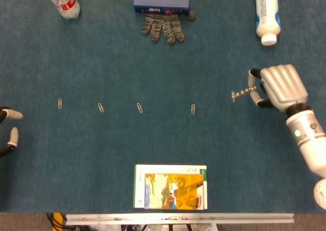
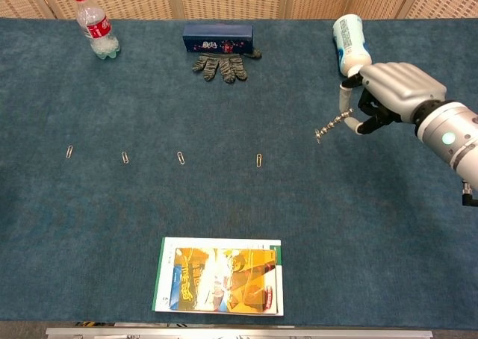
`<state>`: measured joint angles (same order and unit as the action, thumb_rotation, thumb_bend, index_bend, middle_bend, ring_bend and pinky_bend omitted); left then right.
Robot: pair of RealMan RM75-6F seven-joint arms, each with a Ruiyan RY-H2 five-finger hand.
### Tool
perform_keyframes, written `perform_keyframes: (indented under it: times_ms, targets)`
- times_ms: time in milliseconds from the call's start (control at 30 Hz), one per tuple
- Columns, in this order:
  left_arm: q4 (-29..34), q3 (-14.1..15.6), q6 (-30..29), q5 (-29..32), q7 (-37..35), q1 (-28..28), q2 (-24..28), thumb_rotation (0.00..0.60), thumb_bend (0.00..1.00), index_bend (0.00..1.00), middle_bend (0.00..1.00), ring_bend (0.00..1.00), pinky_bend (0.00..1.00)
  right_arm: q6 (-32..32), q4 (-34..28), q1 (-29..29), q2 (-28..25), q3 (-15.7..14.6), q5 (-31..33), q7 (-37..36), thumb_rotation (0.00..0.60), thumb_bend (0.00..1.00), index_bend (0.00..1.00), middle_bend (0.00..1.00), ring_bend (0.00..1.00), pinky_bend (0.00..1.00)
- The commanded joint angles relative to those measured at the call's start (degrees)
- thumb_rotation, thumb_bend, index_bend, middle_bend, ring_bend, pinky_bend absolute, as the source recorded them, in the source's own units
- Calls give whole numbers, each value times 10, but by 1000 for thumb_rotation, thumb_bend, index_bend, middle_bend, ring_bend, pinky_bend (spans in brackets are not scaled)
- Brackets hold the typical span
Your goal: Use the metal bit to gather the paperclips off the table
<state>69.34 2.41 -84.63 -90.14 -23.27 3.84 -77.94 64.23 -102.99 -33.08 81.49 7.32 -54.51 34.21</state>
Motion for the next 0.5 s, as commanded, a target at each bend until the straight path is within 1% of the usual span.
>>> perform_keyframes:
  times_ms: [33, 233, 500]
  targets:
    - [2, -1, -1, -1, 2, 1, 1, 600, 491, 377, 367, 330, 364, 1, -9, -10, -3, 17, 2, -7, 600, 349, 597, 1000, 1000, 1000]
    - [7, -1, 0, -4, 6, 4, 6, 600, 492, 377, 367, 330, 364, -9, -13, -39, -4, 48, 16, -6, 600, 351, 597, 1000, 1000, 1000]
    - [5, -5, 1, 1, -1, 6, 9, 600, 491, 376, 367, 330, 364, -27, -10, -91, 4, 92, 52, 5, 600, 354, 597, 1000, 1000, 1000]
